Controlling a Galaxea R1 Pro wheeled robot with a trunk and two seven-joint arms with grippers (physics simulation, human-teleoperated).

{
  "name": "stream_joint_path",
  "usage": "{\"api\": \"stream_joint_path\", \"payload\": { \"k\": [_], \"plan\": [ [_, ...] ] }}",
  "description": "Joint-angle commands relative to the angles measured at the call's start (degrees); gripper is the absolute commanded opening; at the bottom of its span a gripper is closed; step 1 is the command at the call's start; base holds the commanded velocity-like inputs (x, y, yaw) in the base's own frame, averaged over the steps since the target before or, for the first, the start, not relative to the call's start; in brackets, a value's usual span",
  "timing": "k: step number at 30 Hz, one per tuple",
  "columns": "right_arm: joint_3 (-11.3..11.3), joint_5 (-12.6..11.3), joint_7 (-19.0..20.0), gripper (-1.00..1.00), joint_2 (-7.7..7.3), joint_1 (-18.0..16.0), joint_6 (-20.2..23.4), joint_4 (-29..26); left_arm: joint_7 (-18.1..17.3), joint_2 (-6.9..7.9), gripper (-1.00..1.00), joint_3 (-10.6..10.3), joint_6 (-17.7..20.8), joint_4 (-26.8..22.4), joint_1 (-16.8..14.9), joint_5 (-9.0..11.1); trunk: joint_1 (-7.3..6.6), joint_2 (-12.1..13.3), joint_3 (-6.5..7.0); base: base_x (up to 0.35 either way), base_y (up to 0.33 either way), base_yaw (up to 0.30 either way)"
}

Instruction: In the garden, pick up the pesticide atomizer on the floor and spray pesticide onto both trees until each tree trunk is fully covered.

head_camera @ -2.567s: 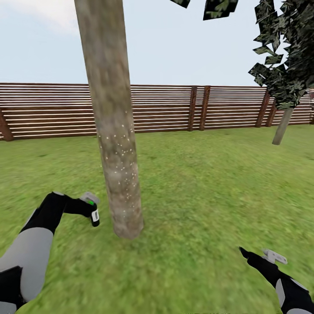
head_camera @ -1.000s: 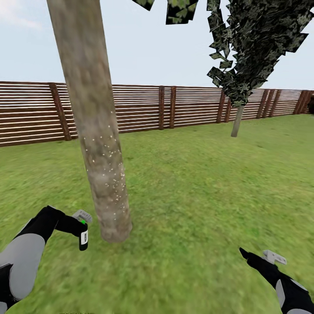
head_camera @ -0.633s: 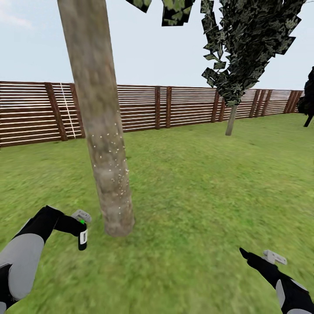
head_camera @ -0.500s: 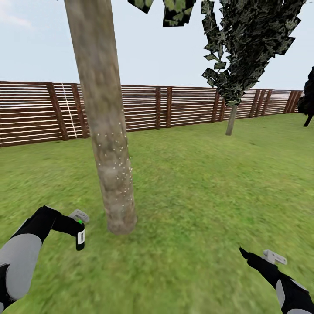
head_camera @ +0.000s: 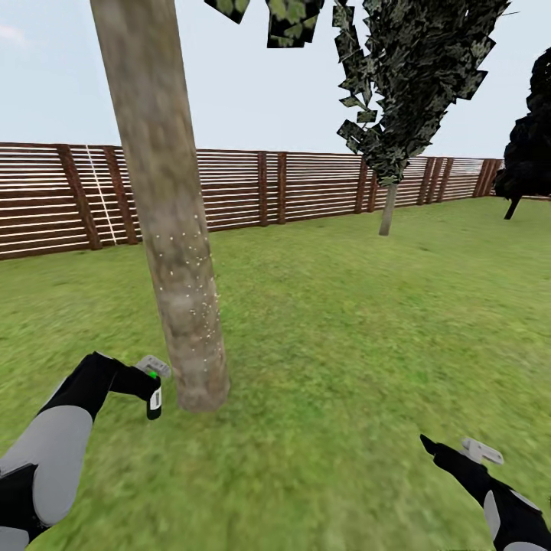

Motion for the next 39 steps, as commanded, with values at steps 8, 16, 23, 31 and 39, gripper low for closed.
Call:
{"api": "stream_joint_path", "payload": {
  "k": [8,16,23,31,39],
  "plan": [
    [0.0,0.0,0.0,1.00,0.00,0.0,0.0,0.0,-1.9,-0.15,-1.00,-1.7,12.3,-0.3,-0.9,-0.6,0.00,0.0,0.00,0.000,0.000,-0.005],
    [0.0,0.0,0.0,1.00,0.00,0.0,0.0,0.0,-14.5,-0.16,-1.00,-12.4,18.8,-11.6,-1.7,-0.6,0.00,0.0,0.00,0.000,0.000,0.000],
    [0.0,0.0,0.0,1.00,0.00,0.0,0.0,0.0,-14.9,-0.10,-1.00,-12.6,19.7,-12.7,-4.6,-0.7,0.00,0.0,0.00,0.000,0.000,0.000],
    [0.0,0.0,0.0,1.00,0.00,0.0,0.0,0.0,-18.8,-0.07,-1.00,-12.6,21.9,-12.7,-9.4,-0.7,0.00,0.0,0.00,0.000,0.000,0.000],
    [0.0,0.0,0.0,1.00,0.00,0.0,0.0,0.0,-25.6,0.00,-1.00,-12.7,22.2,-12.7,-15.0,-9.4,0.00,0.0,0.00,0.000,0.000,0.000]
  ]
}}
